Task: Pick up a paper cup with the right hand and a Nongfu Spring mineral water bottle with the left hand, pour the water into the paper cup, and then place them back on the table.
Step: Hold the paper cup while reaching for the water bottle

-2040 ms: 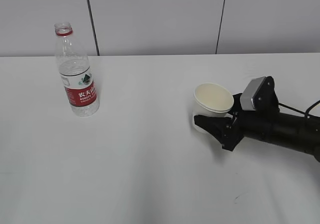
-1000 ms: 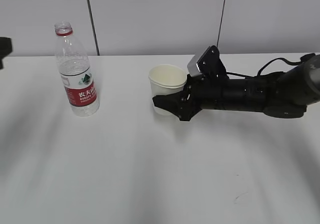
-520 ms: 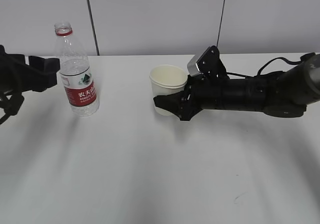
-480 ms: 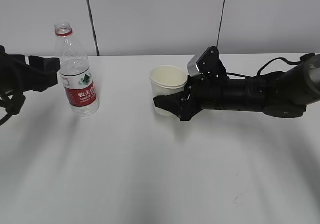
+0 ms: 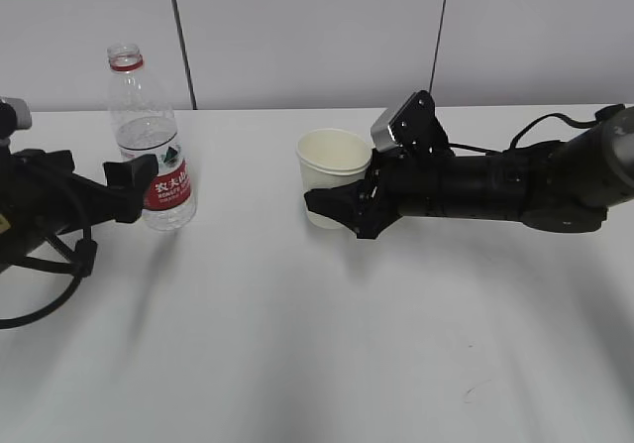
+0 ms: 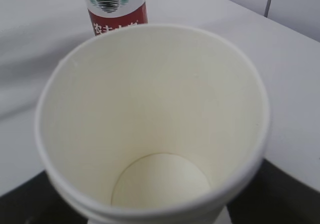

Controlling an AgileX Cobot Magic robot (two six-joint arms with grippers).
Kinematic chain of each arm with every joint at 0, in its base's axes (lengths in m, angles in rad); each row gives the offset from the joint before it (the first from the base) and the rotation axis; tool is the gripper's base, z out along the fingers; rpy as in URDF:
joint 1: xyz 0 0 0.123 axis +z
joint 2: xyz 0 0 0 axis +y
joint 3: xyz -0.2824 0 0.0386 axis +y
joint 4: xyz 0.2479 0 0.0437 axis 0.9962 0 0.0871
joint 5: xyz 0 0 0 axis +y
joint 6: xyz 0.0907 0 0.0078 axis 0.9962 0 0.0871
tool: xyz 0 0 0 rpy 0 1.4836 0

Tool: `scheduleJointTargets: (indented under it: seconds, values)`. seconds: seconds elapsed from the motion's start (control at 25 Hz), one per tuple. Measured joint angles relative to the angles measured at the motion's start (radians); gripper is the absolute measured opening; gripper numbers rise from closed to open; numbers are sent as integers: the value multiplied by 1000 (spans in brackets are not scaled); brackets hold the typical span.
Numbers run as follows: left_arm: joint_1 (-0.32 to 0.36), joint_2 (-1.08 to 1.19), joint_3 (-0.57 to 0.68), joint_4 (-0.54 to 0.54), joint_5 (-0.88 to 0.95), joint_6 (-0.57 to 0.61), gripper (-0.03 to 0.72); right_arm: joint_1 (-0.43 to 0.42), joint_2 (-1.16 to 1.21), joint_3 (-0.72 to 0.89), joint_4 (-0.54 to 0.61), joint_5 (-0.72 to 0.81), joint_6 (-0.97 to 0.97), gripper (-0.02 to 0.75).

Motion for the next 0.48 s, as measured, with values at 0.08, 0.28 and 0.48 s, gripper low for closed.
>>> scheduleJointTargets:
  seconds: [0.08,0.28,0.48]
  values:
    - [0,54,0,-7,-38,-8,679,0,0,0,0,0,0,523]
    - [0,158,-28,-11,-111,-11,682,0,0,0,0,2,0,523]
    - [0,241,-119,-11,-124,-11,674,0,0,0,-1,8,0,523]
